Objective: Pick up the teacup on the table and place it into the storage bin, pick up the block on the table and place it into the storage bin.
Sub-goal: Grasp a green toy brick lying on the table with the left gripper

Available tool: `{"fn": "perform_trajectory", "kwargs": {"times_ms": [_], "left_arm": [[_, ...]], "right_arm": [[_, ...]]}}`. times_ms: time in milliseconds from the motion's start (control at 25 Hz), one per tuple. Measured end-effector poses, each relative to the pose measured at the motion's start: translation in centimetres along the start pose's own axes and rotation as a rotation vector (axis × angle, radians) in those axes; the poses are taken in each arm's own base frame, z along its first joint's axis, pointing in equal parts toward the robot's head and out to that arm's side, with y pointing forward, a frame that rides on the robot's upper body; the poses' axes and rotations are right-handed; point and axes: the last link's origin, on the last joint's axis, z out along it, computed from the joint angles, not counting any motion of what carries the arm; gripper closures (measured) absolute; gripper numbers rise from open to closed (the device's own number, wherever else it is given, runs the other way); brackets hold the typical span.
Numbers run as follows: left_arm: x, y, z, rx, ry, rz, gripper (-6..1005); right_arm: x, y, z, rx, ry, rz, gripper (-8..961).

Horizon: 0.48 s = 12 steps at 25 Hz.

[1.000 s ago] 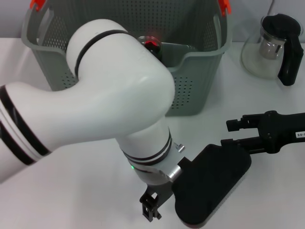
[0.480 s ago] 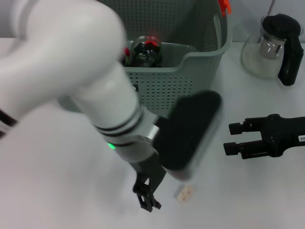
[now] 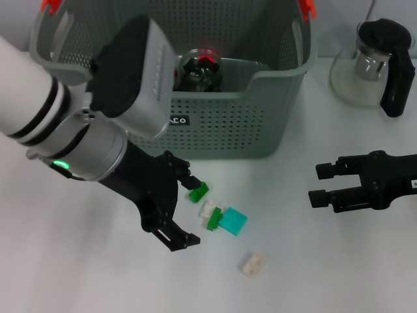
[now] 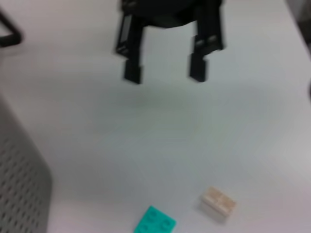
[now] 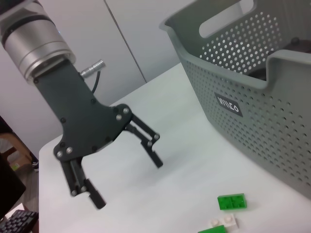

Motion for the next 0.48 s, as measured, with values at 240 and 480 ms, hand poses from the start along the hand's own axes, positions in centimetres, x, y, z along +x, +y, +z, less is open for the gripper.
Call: {"fn": "perform_trajectory", "kwargs": {"times_ms": [240, 480], "left_arm": [[-0.7, -0.8, 1.0, 0.041, -0.013, 0.004, 90], [-1.2, -2.7, 3.0, 0.052, -0.079, 0.081, 93]], "right_arm": [[-0.3, 0.0, 0.1, -0.003, 0.000, -0.010, 129], [-0.4, 0.0, 0.5, -0.008, -0.001, -0.010, 130]]}}
